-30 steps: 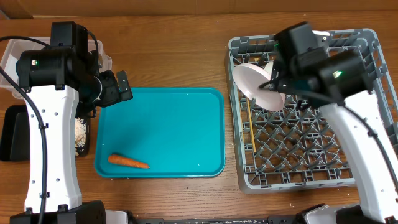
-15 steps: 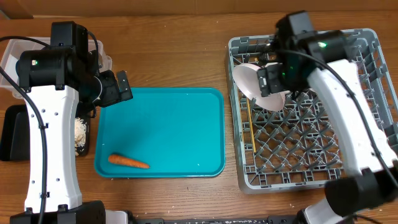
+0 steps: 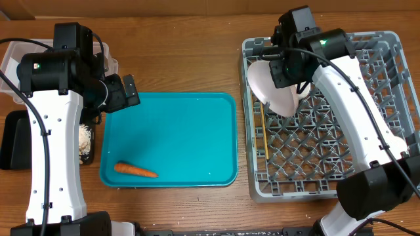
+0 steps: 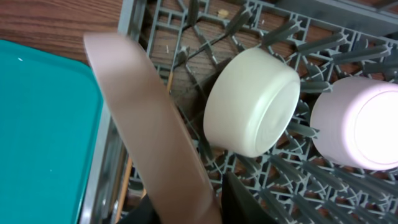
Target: Sort waste into correct bins and load items into the dishwasher
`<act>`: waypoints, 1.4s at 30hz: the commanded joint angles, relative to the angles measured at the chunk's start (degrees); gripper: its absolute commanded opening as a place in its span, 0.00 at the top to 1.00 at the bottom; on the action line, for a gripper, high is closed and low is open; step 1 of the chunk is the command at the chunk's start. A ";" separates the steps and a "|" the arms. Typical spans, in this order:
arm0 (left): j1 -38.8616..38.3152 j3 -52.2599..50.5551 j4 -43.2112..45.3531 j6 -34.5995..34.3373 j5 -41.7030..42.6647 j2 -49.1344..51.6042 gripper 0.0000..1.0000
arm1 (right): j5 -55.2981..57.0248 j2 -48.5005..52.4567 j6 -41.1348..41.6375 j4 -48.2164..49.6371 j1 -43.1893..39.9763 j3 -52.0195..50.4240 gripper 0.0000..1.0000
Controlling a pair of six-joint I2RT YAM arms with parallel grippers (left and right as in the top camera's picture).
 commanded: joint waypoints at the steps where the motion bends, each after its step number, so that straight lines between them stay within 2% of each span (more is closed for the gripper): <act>1: -0.02 -0.24 0.00 0.48 0.24 0.28 0.00 | -0.33 -0.68 4.83 -0.46 0.00 0.50 0.92; 3: -0.02 -0.24 0.02 0.48 0.24 0.28 0.00 | 2.19 -0.79 7.52 -0.92 0.00 0.50 0.96; 9: -0.02 -0.24 0.02 0.48 0.24 0.28 0.00 | 11.08 -1.73 15.78 -1.97 0.02 0.57 0.96; 18: -0.02 -0.24 0.02 0.48 0.22 0.28 0.00 | 13.31 -2.82 17.14 -2.03 0.00 0.57 0.96; 23: -0.02 -0.24 0.02 0.50 0.20 0.28 0.00 | 19.78 -3.43 21.40 -3.08 0.00 0.57 0.96; 30: -0.02 -0.24 0.04 0.48 0.22 0.28 0.00 | 25.18 -5.25 23.10 -3.26 0.00 0.57 0.96; 37: -0.02 -0.24 0.04 0.50 0.17 0.28 0.00 | 35.87 -7.78 28.30 -7.19 0.00 0.57 0.96; 39: -0.02 -0.24 0.04 0.50 0.17 0.31 0.00 | 40.46 -8.20 31.15 -9.94 0.00 0.57 0.96; 42: -0.02 -0.24 0.04 0.52 0.17 0.28 0.00 | 48.78 -8.22 39.93 -15.54 -0.35 0.55 0.96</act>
